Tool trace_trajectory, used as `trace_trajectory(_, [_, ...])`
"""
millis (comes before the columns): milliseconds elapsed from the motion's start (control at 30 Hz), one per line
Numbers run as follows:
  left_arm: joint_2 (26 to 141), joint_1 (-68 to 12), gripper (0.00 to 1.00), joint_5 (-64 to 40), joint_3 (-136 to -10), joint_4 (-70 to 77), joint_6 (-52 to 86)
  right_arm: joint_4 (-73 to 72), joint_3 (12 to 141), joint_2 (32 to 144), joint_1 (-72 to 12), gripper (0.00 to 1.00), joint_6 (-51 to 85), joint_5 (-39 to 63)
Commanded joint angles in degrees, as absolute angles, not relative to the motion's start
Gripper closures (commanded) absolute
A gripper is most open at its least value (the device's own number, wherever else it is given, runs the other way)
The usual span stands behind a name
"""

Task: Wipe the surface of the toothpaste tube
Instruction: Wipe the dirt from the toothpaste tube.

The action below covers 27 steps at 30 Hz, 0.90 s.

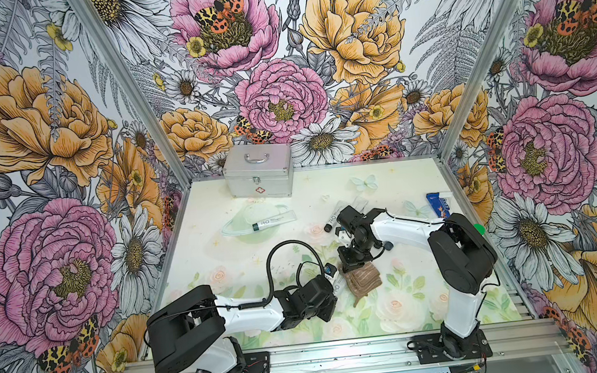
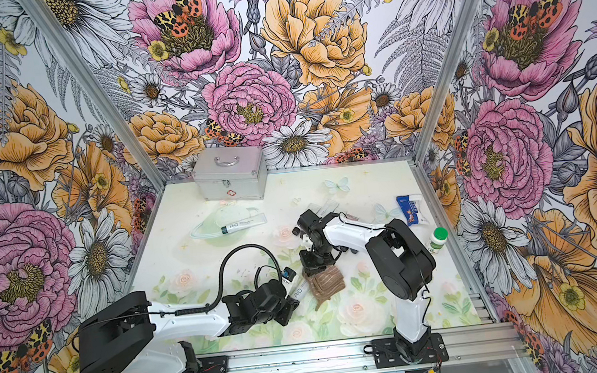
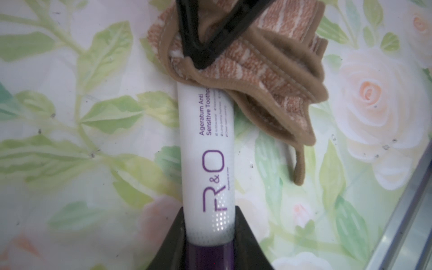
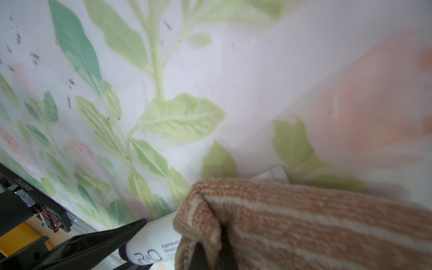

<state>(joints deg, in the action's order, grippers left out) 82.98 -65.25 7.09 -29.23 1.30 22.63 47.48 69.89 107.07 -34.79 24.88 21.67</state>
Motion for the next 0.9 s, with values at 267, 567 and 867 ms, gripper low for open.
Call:
trace_trajectory(267, [82.87,-66.01,0.79,8.87,-28.73,-1.22,23.65,47.34,67.30,107.18,-37.88,1.00,24.64,19.16])
trace_trajectory(567, [83.33,-65.83,0.78,8.96,-29.62,-1.80,23.22,44.73,61.62,104.53,-38.55,1.00,26.44,21.14])
trace_trajectory(867, [80.39,-65.92,0.78,9.31,-27.95,-2.80,24.34,50.58,65.75,108.23,-32.47,1.00,22.24,4.51])
